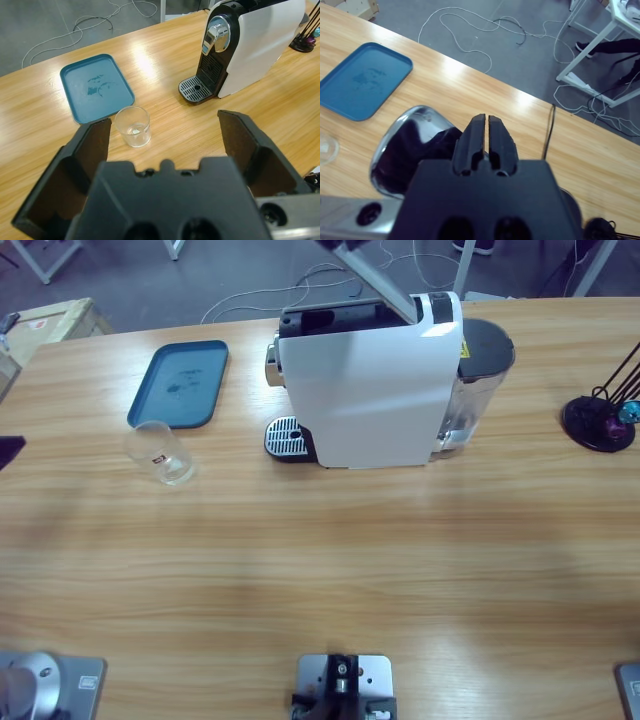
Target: Pour coffee
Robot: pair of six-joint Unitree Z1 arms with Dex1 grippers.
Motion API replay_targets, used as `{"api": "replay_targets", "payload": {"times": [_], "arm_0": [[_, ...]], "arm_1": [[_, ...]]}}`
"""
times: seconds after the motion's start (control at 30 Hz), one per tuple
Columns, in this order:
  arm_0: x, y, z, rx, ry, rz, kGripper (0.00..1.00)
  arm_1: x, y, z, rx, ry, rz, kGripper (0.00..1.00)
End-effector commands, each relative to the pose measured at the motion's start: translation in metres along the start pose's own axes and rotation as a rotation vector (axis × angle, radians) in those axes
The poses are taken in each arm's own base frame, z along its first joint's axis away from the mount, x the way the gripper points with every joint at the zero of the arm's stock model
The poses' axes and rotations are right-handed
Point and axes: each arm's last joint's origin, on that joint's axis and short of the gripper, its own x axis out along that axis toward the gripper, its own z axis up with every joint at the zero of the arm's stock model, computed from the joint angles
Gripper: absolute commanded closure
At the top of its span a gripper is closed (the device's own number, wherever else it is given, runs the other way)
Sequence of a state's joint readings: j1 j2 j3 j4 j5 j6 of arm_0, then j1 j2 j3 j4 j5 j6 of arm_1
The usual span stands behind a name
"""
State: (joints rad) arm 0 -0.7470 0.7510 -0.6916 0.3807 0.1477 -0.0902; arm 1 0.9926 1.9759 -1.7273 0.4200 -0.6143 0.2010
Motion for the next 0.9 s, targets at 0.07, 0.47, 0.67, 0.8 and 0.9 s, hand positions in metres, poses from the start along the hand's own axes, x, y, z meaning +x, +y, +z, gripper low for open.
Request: {"api": "replay_targets", "payload": {"times": [0.07,0.47,0.67,0.8,0.9], "arm_0": [[0.008,-0.001,-0.009,0.015,0.042,-0.007,0.101],[0.008,-0.001,-0.009,0.018,0.042,-0.013,0.101],[0.010,-0.002,-0.009,0.019,0.050,-0.012,0.101],[0.010,-0.002,-0.009,0.020,0.051,-0.013,0.101],[0.010,-0.002,-0.009,0.020,0.052,-0.013,0.101]], "arm_1": [[0.048,0.084,-0.070,-0.105,0.148,0.101,1.000],[0.068,0.092,-0.108,-0.066,0.230,0.058,1.000],[0.072,0.090,-0.125,-0.037,0.266,0.042,1.000],[0.075,0.090,-0.135,-0.026,0.285,0.041,1.000],[0.077,0.091,-0.140,-0.024,0.292,0.044,1.000]]}}
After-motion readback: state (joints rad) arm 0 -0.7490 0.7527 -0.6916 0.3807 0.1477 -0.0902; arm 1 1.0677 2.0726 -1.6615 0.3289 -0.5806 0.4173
